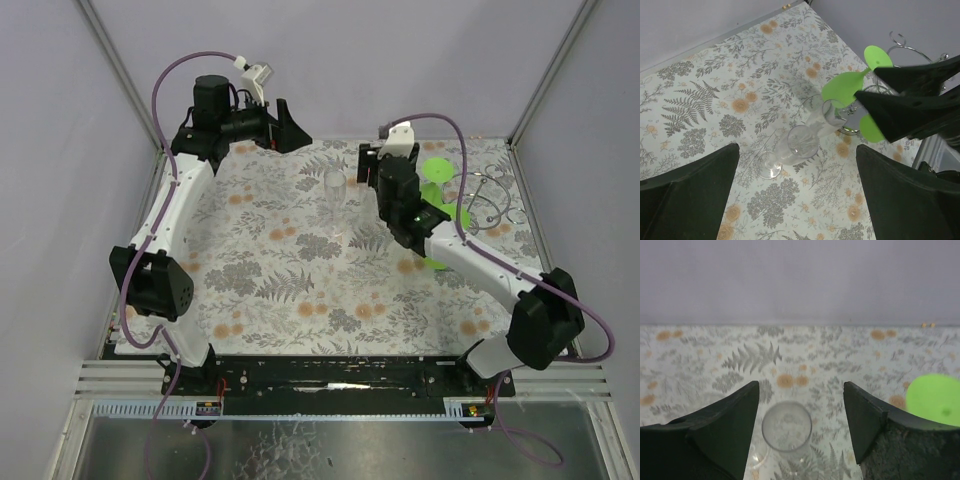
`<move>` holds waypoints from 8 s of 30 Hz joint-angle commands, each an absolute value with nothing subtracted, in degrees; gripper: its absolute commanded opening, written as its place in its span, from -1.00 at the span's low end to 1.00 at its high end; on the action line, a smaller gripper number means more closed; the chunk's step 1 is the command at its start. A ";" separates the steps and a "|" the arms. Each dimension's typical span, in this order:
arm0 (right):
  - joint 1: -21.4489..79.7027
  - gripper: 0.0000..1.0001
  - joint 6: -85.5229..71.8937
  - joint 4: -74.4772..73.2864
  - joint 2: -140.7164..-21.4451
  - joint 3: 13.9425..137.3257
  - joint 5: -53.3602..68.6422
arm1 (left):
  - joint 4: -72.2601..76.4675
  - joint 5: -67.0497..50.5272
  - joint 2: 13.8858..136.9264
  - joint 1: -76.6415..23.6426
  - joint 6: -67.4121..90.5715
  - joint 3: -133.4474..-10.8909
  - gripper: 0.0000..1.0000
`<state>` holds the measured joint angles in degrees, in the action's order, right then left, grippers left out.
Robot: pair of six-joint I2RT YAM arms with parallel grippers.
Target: Take the wine glass off the wine glass rack
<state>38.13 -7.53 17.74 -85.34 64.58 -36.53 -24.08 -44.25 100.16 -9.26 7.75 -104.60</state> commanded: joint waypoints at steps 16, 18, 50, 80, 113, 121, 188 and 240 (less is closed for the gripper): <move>24.43 0.80 -3.81 -4.45 -69.82 86.97 -47.95 | -14.13 -54.29 124.45 -17.75 35.77 -138.12 1.00; 24.35 0.83 -3.89 -6.56 -66.67 85.40 -49.50 | -9.84 -55.18 126.00 -19.51 41.55 -137.46 1.00; 24.32 0.74 -14.44 -32.42 -53.26 88.09 -54.92 | -4.94 -30.62 126.51 -34.40 60.43 -124.31 0.88; 24.36 0.75 -15.73 -33.31 -52.57 87.61 -52.78 | -6.59 -26.16 126.80 -37.51 61.51 -121.98 0.87; 24.34 0.73 -16.36 -34.64 -51.60 88.48 -52.90 | -6.44 -25.35 129.26 -39.72 62.23 -121.86 0.11; 24.30 0.72 -16.68 -35.38 -51.34 88.91 -53.07 | -6.64 -25.04 129.78 -39.97 61.96 -121.90 0.15; 24.31 0.66 -18.28 -34.72 -51.68 87.39 -51.15 | -7.21 -21.97 130.07 -37.91 63.65 -123.71 -1.00; 24.32 0.98 -17.11 -31.13 -54.62 87.91 -45.30 | 3.43 -30.32 127.01 -27.00 63.47 -127.51 -1.00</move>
<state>24.36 -17.98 -35.66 -52.77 85.97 -47.66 -3.51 -26.96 131.00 -32.08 65.80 -123.85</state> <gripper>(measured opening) 0.987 0.008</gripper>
